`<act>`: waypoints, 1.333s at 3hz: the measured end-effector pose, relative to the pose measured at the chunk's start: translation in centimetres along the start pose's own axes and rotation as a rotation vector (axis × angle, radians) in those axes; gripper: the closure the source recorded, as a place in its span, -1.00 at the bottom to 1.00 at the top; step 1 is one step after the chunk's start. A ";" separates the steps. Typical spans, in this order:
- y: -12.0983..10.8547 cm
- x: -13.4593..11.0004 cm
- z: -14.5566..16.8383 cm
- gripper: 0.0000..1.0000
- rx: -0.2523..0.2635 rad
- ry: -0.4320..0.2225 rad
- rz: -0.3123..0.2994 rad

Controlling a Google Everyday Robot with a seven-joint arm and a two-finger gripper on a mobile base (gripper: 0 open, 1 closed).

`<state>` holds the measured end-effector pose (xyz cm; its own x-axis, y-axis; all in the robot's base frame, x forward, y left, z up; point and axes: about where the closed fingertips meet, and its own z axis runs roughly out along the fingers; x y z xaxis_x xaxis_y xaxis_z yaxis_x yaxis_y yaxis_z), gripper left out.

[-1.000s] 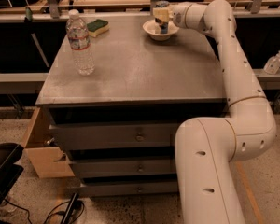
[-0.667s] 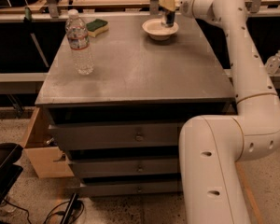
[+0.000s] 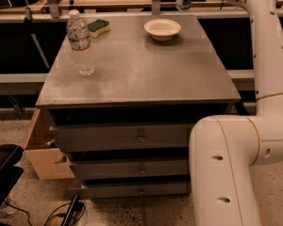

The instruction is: Pick redbull can from paper bowl and place on counter

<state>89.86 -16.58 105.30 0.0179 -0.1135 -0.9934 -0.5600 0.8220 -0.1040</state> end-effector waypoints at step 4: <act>3.0 7.7 -1.0 1.00 -0.033 0.143 0.150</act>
Offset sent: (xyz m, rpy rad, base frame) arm -0.1925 0.0465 -0.0385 0.0871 0.0722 0.0285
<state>87.48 -15.52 97.42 -0.1846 -0.0710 -0.9802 -0.5739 0.8175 0.0489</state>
